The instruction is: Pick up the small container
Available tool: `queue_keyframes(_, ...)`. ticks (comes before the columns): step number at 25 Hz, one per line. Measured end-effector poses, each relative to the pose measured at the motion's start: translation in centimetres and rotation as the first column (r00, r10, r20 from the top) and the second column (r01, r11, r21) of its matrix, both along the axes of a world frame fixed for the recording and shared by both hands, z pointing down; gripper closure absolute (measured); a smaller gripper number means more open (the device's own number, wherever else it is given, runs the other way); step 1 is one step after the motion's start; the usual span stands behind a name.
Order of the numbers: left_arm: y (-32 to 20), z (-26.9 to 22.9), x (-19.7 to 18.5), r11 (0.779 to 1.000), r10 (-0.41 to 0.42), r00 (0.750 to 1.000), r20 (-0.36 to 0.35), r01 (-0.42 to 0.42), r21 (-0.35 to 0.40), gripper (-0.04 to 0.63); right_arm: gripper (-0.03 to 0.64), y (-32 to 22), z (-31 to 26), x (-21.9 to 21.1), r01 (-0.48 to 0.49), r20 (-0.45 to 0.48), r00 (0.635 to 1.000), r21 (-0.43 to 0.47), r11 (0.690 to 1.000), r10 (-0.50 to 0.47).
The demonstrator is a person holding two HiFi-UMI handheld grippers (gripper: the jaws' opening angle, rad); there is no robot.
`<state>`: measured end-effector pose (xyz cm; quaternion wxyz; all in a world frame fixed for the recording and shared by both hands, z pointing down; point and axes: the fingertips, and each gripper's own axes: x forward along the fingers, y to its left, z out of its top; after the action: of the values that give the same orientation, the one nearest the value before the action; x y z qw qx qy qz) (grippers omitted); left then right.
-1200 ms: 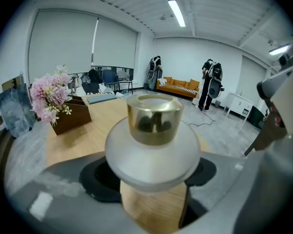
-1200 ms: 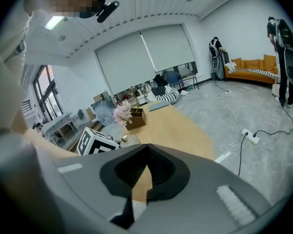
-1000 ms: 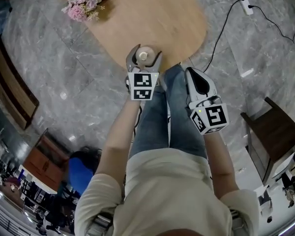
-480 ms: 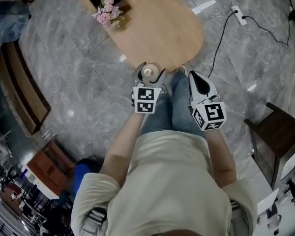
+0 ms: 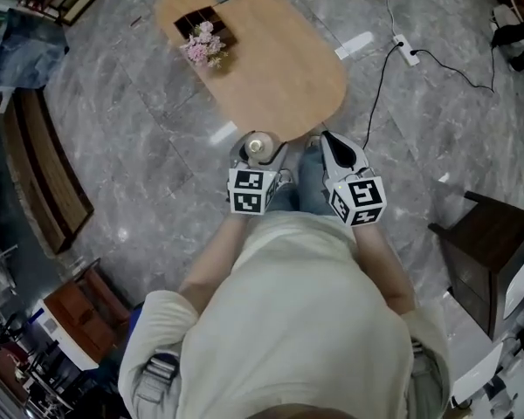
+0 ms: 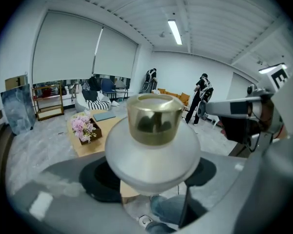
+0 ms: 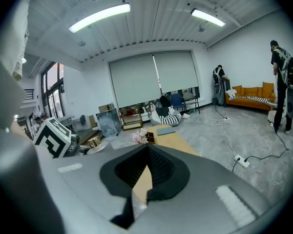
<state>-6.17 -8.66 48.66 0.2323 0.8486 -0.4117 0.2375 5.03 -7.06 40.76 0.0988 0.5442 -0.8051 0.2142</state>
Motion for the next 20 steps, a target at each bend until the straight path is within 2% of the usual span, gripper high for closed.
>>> queue_keyframes(3,1.1,-1.2,-0.7,1.0,0.011,1.0,0.004,-0.011,0.004,0.252,0.618,0.3,-1.0,-0.4,0.001,0.024,1.0,0.005,1.0,-0.002)
queue_keyframes(11,1.7,-5.2,-2.6,0.999,0.002,0.999,-0.051,-0.001,0.034,0.252,0.618,0.6,-3.1,-0.7,0.012,0.018,1.0,0.046,0.999,-0.013)
queue_keyframes(20,0.8,-6.1,-4.2,0.998,-0.033,0.997,-0.064,0.037,0.06,0.252,0.618,0.6,-3.0,-2.2,0.06,0.004,0.998,0.056,0.997,-0.06)
